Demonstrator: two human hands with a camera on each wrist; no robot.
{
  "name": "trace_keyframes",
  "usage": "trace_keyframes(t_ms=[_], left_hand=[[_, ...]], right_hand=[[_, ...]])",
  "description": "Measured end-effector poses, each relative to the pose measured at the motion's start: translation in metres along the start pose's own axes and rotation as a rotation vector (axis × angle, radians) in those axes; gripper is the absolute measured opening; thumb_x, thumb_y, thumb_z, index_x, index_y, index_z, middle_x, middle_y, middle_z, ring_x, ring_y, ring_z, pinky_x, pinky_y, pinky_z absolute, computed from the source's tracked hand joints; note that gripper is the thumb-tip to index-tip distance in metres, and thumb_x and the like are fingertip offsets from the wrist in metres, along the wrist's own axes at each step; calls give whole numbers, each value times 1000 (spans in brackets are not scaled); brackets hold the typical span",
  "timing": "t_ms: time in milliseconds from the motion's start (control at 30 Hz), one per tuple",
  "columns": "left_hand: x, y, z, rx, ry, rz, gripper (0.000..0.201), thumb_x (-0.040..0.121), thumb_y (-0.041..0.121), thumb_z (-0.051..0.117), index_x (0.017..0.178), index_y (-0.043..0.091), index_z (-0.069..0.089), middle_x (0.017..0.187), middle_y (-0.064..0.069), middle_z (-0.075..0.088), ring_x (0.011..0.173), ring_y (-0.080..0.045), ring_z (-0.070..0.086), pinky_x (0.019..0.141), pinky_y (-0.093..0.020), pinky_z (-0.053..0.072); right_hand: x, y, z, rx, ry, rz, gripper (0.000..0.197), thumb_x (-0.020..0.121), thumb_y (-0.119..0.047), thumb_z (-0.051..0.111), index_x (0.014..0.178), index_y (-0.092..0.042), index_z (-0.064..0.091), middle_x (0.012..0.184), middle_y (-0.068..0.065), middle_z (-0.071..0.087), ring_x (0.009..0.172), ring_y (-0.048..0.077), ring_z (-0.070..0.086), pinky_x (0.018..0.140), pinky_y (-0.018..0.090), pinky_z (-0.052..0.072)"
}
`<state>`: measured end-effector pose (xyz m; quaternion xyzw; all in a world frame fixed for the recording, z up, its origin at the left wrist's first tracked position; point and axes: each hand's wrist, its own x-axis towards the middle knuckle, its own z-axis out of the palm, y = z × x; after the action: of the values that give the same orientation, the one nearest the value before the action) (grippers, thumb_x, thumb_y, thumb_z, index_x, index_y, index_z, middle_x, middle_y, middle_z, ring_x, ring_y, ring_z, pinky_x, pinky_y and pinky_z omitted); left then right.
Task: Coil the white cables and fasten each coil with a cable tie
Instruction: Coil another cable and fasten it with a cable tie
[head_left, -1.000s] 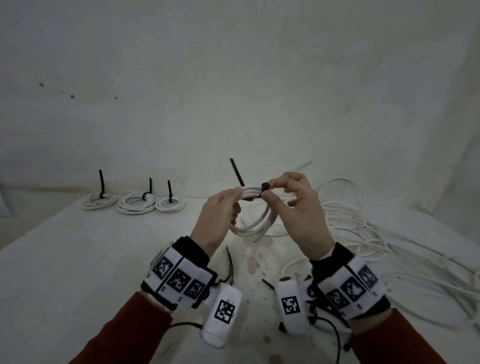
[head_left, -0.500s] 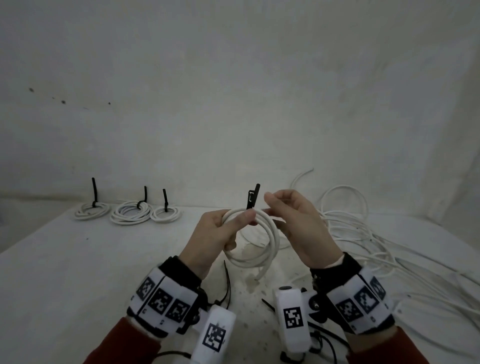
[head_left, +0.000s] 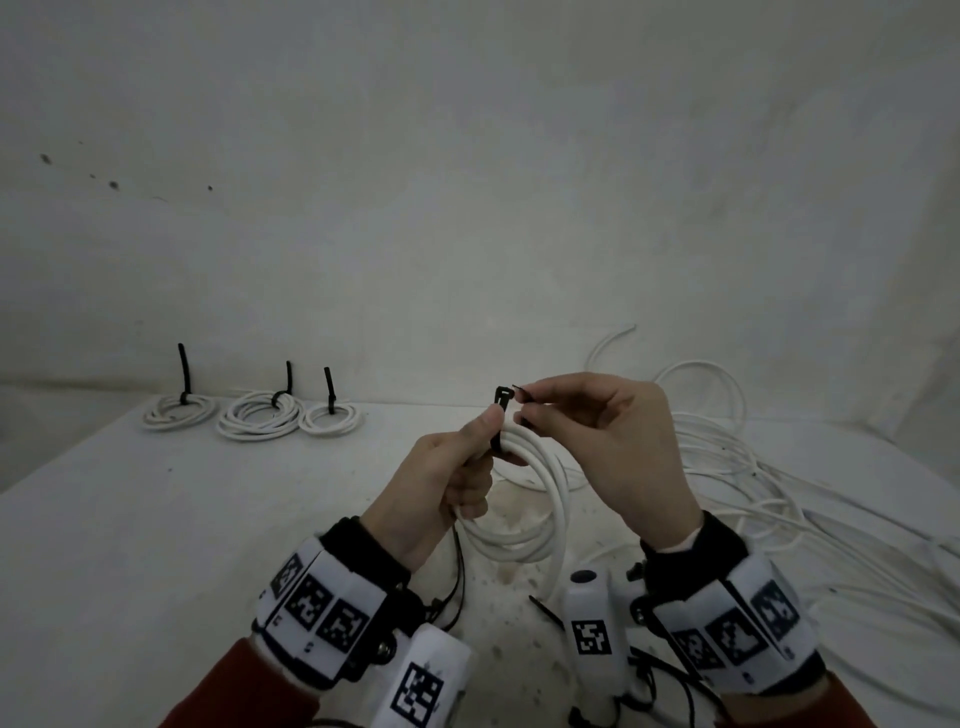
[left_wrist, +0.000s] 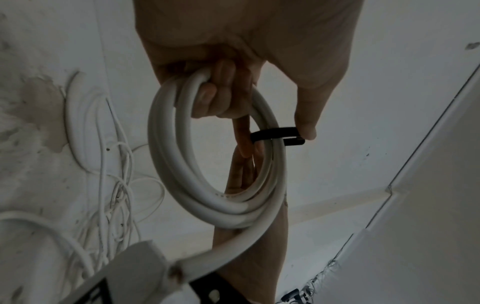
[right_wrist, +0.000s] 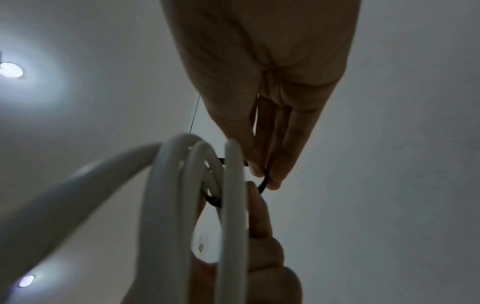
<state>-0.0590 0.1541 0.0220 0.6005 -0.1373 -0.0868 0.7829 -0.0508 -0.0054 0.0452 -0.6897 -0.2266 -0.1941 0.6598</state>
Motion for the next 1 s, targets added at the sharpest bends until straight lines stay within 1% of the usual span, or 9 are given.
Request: trace_keyframes(t_ms=[67, 200, 300, 400, 533, 600, 667, 833, 1000], left_hand=[[0, 1, 1, 0, -4, -4, 45, 79, 51, 50, 47, 22, 63, 53, 7, 13, 45, -6, 14, 47, -22, 13], [-1, 3, 3, 5, 9, -4, 44, 78, 51, 52, 49, 20, 65, 55, 4, 11, 45, -7, 14, 46, -21, 14], [-3, 3, 4, 20, 7, -2, 44, 77, 51, 52, 47, 21, 64, 59, 1, 8, 45, -7, 13, 47, -23, 14], [-4, 5, 4, 38, -9, -13, 44, 77, 50, 54, 45, 22, 62, 60, 1, 7, 46, -7, 13, 47, -22, 15], [-4, 6, 3, 40, -40, -14, 38, 65, 56, 61, 46, 22, 61, 56, 4, 11, 45, -7, 13, 48, -23, 14], [-4, 6, 2, 24, -52, -25, 37, 63, 56, 62, 47, 22, 58, 55, 5, 13, 45, -8, 13, 47, -22, 16], [-4, 8, 1, -2, -68, -47, 35, 61, 54, 63, 49, 23, 55, 54, 5, 15, 46, -9, 12, 46, -21, 17], [-7, 12, 2, 6, -100, -52, 32, 60, 53, 58, 51, 23, 63, 58, 2, 10, 50, -11, 10, 46, -21, 20], [-9, 15, 3, -28, -141, -58, 29, 60, 50, 57, 53, 23, 62, 55, 4, 13, 50, -11, 10, 46, -21, 20]], right_hand=[[1, 2, 0, -22, 5, 0, 20, 77, 7, 72, 82, -12, 75, 80, 4, 75, 72, 24, 73, 70, 26, 58], [1, 3, -1, -56, 2, 4, 18, 78, 6, 72, 82, -11, 75, 78, 5, 75, 71, 22, 73, 70, 26, 58], [1, 2, -1, -94, -8, -29, 18, 77, 4, 74, 82, -13, 75, 76, 3, 75, 70, 22, 73, 71, 28, 58], [-1, 0, -2, -132, -10, -76, 20, 77, 3, 74, 81, -16, 76, 74, 0, 75, 69, 17, 72, 70, 27, 58], [-2, 1, -1, -211, -8, -148, 21, 78, 2, 74, 82, -18, 76, 73, -2, 75, 68, 13, 72, 69, 31, 59], [-2, 2, 0, -226, -2, -182, 19, 79, 2, 74, 84, -16, 77, 74, -2, 75, 68, 12, 72, 68, 32, 59], [-2, 3, 0, -256, 1, -254, 17, 79, 3, 73, 86, -13, 76, 76, -3, 74, 68, 11, 71, 67, 30, 58], [-2, 4, 3, -406, 43, -491, 18, 80, 3, 72, 87, -13, 76, 83, -2, 69, 73, 7, 66, 66, 23, 55], [-3, 3, 2, -503, 70, -612, 14, 81, 1, 72, 87, -11, 76, 84, 0, 69, 74, 4, 63, 68, 19, 50]])
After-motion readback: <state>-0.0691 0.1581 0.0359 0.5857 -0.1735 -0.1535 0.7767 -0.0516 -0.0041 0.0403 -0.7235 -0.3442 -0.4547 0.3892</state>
